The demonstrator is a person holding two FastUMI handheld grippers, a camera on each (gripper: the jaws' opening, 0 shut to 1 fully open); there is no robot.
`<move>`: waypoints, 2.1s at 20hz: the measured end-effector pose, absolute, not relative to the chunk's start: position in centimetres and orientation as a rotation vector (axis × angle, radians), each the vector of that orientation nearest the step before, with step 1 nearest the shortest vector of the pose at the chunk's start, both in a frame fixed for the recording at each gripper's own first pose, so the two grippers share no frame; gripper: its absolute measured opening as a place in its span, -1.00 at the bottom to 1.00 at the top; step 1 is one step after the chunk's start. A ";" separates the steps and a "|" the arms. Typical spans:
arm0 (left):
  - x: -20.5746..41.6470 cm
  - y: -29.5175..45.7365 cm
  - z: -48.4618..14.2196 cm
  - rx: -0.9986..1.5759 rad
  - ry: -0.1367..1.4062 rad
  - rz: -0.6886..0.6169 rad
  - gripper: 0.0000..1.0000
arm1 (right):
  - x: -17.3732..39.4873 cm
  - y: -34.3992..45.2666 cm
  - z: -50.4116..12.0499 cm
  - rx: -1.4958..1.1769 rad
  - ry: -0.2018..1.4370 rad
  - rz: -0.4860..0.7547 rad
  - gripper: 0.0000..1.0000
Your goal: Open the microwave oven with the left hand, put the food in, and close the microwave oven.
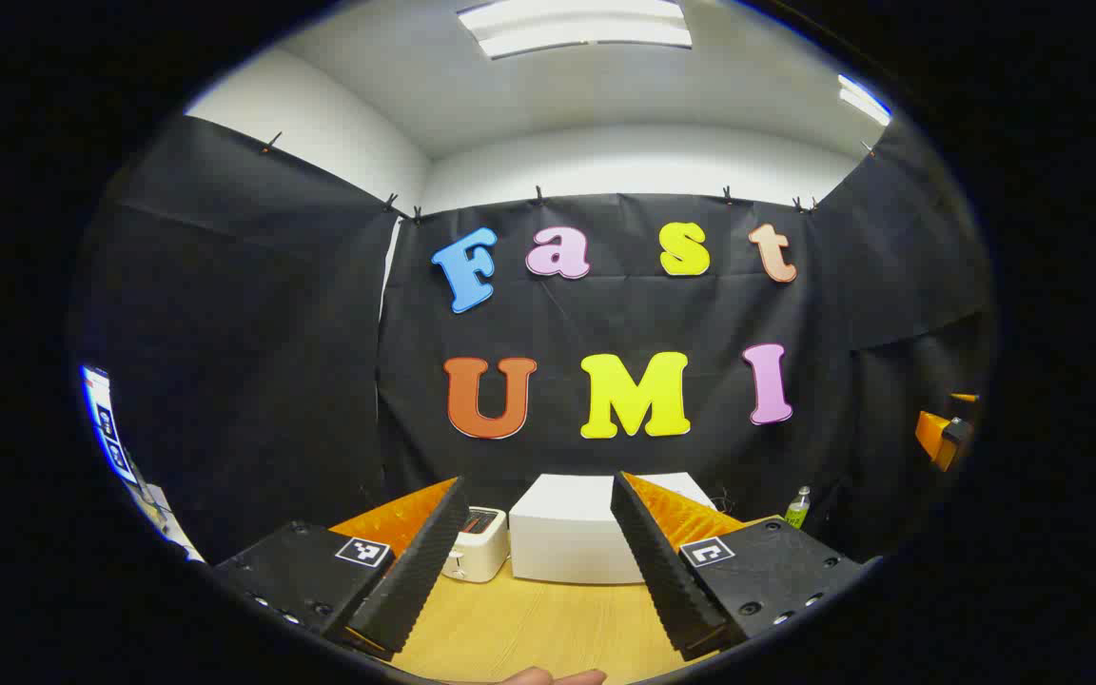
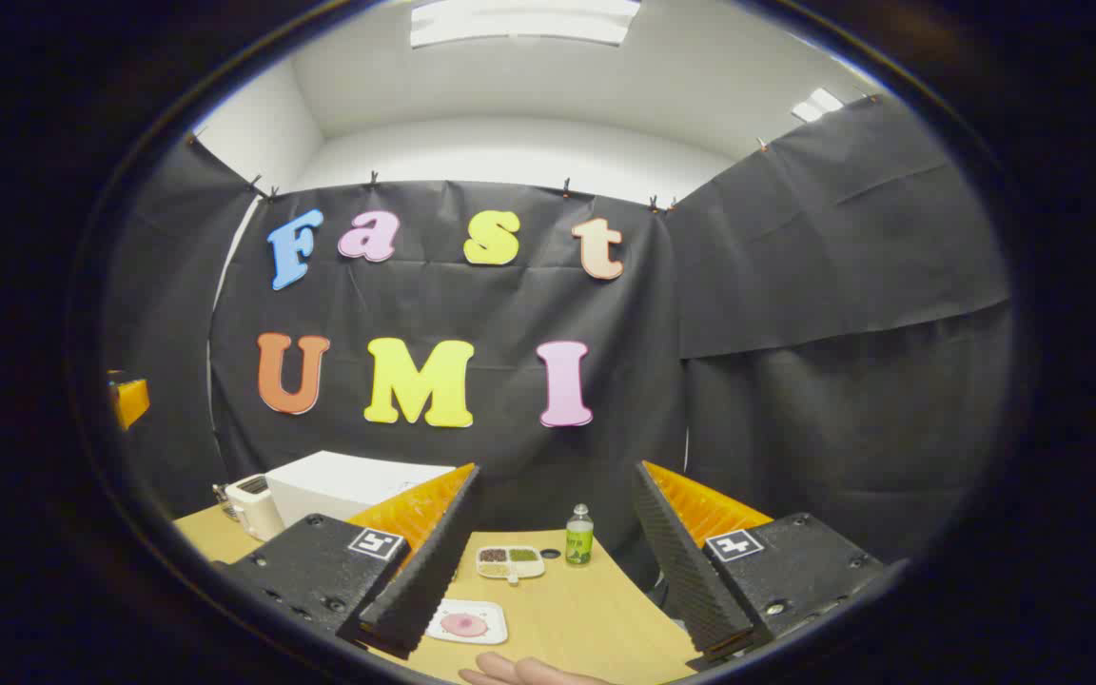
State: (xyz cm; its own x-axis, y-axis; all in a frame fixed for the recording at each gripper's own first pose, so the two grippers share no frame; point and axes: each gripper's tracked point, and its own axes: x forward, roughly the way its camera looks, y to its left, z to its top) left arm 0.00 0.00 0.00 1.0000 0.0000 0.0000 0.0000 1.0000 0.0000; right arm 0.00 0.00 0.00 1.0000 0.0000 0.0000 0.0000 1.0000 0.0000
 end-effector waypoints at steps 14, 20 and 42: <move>3.7 -1.2 -3.9 -0.014 0.073 -0.010 0.89 | 1.2 0.3 -0.8 0.026 -0.013 0.037 0.92; 8.7 -6.1 -8.3 -0.140 0.140 -0.130 0.89 | 1.9 0.6 -0.8 0.039 -0.040 0.068 0.90; 25.4 -23.1 -31.0 -0.040 0.319 -0.268 0.63 | 5.9 -6.4 -8.9 -0.005 -0.009 0.023 0.99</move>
State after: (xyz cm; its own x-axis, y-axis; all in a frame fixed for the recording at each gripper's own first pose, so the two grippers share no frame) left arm 25.40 -23.12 -30.97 0.9144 -0.2668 -0.3045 0.2542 0.9638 -0.0810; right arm 5.90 -6.40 -8.89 0.9997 0.0226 0.0091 -0.0225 0.9997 -0.0048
